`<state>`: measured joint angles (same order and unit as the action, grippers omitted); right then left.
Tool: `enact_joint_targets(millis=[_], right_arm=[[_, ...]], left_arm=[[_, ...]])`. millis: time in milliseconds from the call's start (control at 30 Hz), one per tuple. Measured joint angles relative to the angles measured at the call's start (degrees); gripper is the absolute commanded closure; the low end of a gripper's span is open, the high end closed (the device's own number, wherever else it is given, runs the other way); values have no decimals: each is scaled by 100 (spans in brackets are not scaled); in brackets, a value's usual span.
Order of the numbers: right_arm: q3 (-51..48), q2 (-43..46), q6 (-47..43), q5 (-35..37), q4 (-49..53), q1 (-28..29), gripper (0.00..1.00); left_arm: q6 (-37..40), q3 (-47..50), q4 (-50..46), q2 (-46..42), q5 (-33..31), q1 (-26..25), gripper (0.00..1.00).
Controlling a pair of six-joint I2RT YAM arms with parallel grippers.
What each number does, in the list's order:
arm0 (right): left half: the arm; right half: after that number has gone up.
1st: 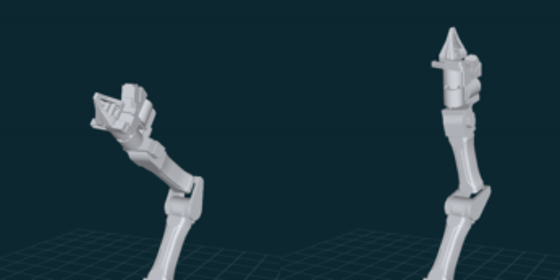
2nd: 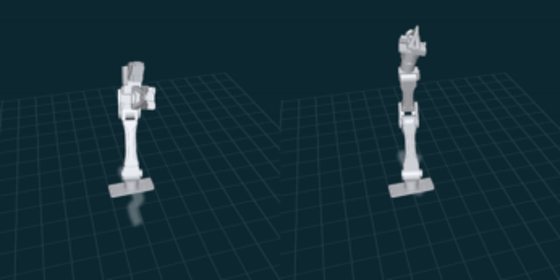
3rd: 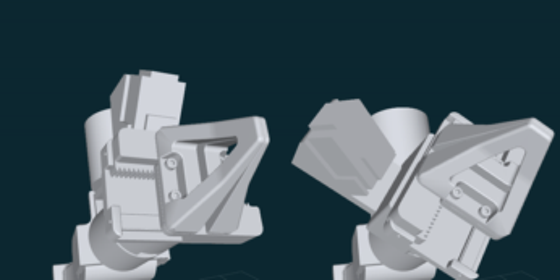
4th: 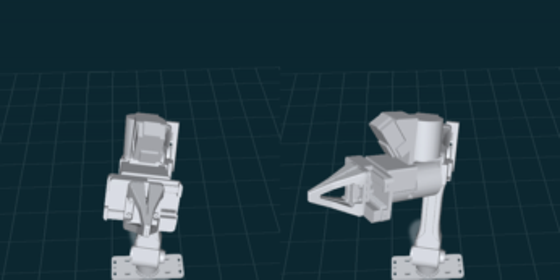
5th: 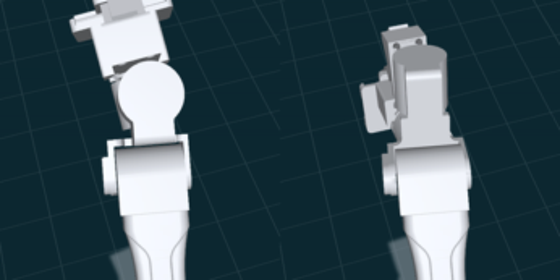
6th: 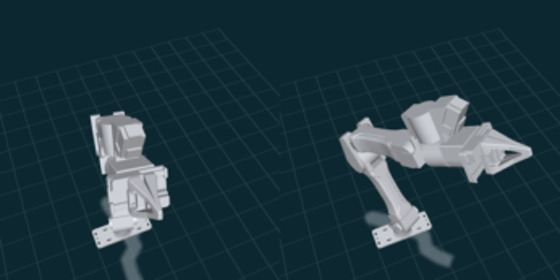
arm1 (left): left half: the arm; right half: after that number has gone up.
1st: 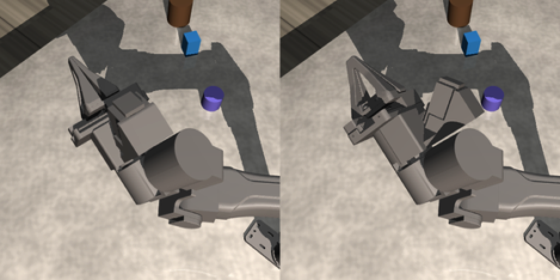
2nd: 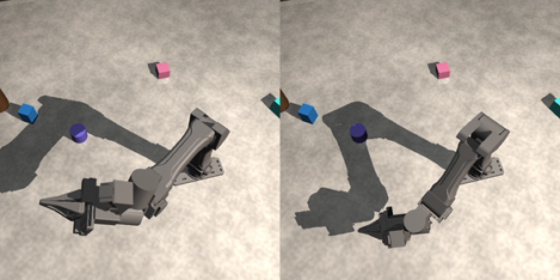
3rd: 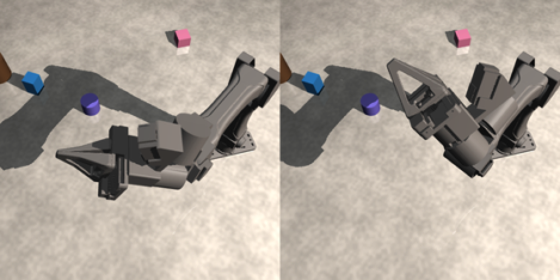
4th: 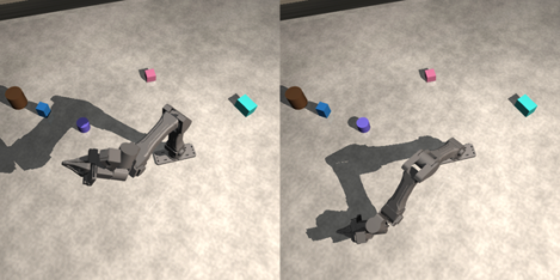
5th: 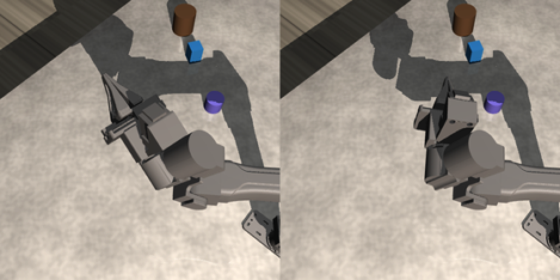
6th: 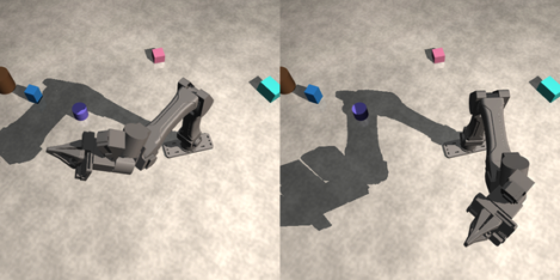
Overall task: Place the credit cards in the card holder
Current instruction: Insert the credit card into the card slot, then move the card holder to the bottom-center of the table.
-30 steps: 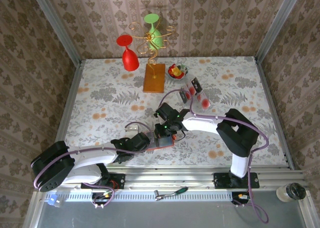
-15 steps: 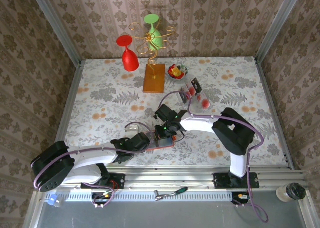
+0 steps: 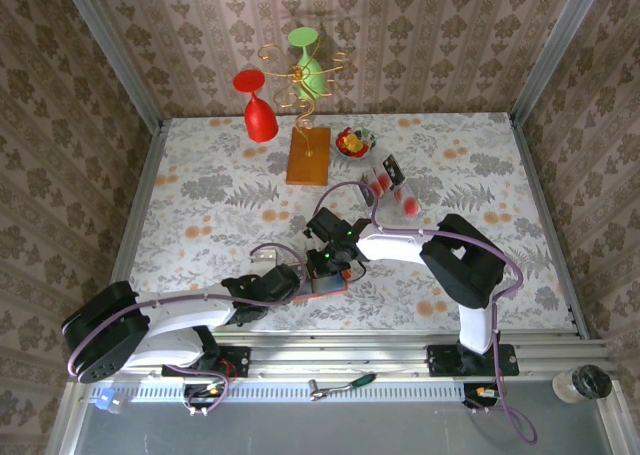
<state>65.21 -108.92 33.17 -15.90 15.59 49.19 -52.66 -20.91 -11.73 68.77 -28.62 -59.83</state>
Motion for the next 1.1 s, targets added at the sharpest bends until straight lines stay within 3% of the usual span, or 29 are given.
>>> enact_joint_targets(millis=[133,333,400,467,633,800,1000,1100], right_arm=[[-7,44,-2,2,28,-22,93],[-341,734,-57,50,195,-284,72],[-501,1062,-109,144,291,-428,55],[-627,1327,-195,297,400,-540,45],[-848,1556,-343,715,651,-684,40],[-970,1427,-409,844,739,-682,49],[-1027,1257,-470,997,737,-691,95],[-1126,1261,-498,1047,723,-743,100]], left_arm=[[0,0,2,0,0,0,22],[0,0,15,-7,0,0,22],[0,4,15,-26,4,0,22],[0,4,17,-26,4,0,22],[0,9,20,-61,28,31,22],[17,22,39,-74,28,31,22],[39,26,44,-101,50,31,22],[46,26,44,-101,52,31,22]])
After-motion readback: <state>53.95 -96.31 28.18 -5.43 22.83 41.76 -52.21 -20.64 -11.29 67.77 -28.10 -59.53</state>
